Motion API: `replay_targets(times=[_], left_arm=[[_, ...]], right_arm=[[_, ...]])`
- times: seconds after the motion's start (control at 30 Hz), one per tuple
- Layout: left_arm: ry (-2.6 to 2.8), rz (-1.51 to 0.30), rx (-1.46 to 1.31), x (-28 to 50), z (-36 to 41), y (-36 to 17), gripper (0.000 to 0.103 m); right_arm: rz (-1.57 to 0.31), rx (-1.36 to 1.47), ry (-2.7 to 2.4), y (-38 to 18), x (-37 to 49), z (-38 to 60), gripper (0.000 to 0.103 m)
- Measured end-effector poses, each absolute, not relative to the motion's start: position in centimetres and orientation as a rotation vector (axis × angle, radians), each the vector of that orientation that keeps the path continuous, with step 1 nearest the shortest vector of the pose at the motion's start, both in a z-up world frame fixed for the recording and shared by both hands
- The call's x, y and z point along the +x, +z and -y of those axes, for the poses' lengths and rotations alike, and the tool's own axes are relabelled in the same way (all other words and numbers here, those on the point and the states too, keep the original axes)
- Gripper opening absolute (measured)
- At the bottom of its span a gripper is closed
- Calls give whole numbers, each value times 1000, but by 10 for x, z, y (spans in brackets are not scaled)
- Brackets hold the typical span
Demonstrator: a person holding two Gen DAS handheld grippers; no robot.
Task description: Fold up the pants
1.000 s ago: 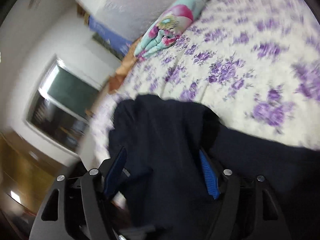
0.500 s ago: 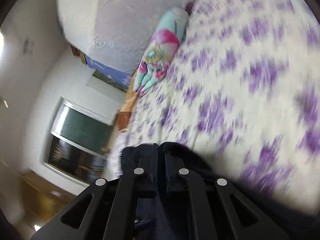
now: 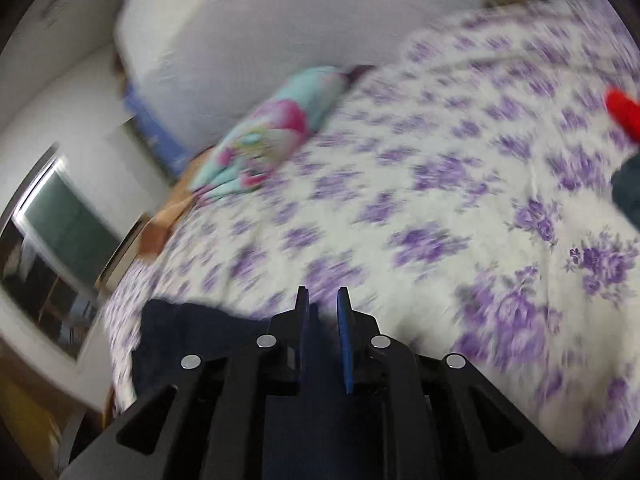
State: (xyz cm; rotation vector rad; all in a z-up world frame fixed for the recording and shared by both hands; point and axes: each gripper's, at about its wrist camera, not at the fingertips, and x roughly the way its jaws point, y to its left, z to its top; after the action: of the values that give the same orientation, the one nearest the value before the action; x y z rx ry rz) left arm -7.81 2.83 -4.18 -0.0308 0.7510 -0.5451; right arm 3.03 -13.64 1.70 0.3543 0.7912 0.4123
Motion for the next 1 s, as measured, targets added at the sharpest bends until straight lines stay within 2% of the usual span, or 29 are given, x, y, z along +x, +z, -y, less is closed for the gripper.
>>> replay_targets(times=[0.03, 0.07, 0.1, 0.17, 0.2, 0.23, 0.27, 0.3, 0.33, 0.4, 0.53, 0.7, 0.87, 0.93, 1.0], left_arm=[[-544, -752, -29, -78, -28, -42, 98], [-542, -752, -31, -78, -28, -42, 98], [-540, -753, -30, -78, -27, -42, 98], [-537, -754, -23, -78, -27, -42, 98], [-535, -756, -18, -78, -26, -42, 98], [-533, -756, -16, -78, -26, -42, 98], [-532, -757, -15, -78, -26, -42, 98], [-533, -757, -13, -78, -27, -42, 98], [-535, -757, -13, -79, -27, -42, 98], [-536, -758, -14, -78, -27, -42, 98], [-461, -772, 37, -79, -19, -38, 98], [-555, -688, 65, -102, 10, -3, 98], [-611, -590, 225, -117, 75, 16, 98], [-596, -639, 270, -103, 95, -4, 98], [-569, -811, 264, -80, 105, -39, 99]], right_arm=[[-823, 332, 442, 12, 26, 127, 31], [-873, 318, 473, 3, 21, 119, 40], [-930, 302, 472, -13, 18, 115, 44], [-956, 305, 432, -31, 18, 129, 19], [-958, 395, 379, -31, 18, 149, 0], [-934, 467, 354, -27, 12, 162, 1], [-894, 497, 324, -17, -2, 174, 6], [-833, 483, 305, -3, -24, 182, 16], [-786, 463, 311, 10, -47, 190, 41], [-692, 416, 280, 33, -107, 207, 68], [-626, 486, 158, 53, -216, 263, 68], [-614, 734, -15, 39, -316, 331, 68], [-627, 878, -102, 2, -316, 363, 73], [-617, 929, -109, -15, -303, 360, 73], [-544, 959, -108, -22, -305, 365, 73]])
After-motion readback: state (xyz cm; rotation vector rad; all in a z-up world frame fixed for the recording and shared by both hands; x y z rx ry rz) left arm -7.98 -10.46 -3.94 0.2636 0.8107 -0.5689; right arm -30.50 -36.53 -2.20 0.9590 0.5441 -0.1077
